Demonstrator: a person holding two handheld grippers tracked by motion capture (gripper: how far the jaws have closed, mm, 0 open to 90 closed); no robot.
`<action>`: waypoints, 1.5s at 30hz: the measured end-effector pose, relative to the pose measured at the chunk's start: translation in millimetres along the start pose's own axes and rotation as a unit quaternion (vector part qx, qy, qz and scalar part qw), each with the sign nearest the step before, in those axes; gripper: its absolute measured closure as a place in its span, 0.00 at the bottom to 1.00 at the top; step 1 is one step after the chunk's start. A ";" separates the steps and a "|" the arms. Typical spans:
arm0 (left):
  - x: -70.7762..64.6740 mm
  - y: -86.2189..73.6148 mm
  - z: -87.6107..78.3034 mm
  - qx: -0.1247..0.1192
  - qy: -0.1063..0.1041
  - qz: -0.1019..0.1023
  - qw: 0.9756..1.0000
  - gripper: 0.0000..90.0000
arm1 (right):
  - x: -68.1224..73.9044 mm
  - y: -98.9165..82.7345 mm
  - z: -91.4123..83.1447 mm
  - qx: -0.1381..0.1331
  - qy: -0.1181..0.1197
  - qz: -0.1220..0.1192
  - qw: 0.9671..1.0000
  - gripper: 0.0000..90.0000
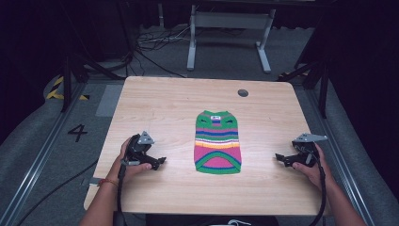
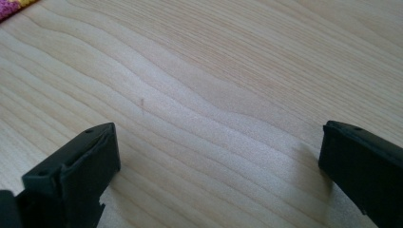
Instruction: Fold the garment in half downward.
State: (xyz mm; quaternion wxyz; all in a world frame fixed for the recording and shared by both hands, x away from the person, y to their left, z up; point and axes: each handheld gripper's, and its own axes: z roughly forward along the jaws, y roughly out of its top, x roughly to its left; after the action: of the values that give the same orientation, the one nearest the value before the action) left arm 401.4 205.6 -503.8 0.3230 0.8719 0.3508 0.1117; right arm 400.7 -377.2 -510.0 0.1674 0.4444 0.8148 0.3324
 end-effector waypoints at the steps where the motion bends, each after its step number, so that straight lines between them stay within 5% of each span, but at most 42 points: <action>1: 0.0 0.0 0.0 0.000 0.000 0.000 1.000 0.00 | 0.0 0.0 0.0 0.000 0.000 0.000 1.000 0.00; 22: 1.2 -0.7 -2.9 0.006 -0.001 -0.004 1.000 0.04 | 0.4 -0.2 -0.4 0.001 -0.007 0.008 1.000 0.00; 25: 4.8 -2.6 -6.5 -0.008 0.003 -0.020 1.000 0.13 | -1.6 -0.1 -1.4 -0.002 -0.001 0.005 1.000 0.06; 31: 8.1 1.0 -10.8 -0.003 0.001 -0.013 1.000 0.24 | -1.0 6.3 -4.8 -0.007 0.019 0.004 1.000 0.30; 35: 10.2 8.2 -13.1 -0.008 0.000 -0.014 1.000 0.25 | 4.6 11.1 -5.0 -0.009 0.022 -0.013 1.000 0.33; 37: 10.1 13.1 -12.9 -0.004 0.014 0.002 1.000 0.31 | 9.2 19.5 -5.9 -0.011 0.034 -0.016 0.999 0.36; 45: 10.3 40.6 -14.5 -0.007 0.010 0.026 1.000 0.34 | 21.8 55.9 -7.3 -0.020 0.052 -0.036 0.998 0.39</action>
State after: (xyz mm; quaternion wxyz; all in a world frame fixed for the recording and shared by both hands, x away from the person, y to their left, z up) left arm 424.7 197.6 -466.9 0.3225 0.8772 0.3308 0.1307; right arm 418.8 -340.4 -465.6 0.1451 0.3930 0.8315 0.3648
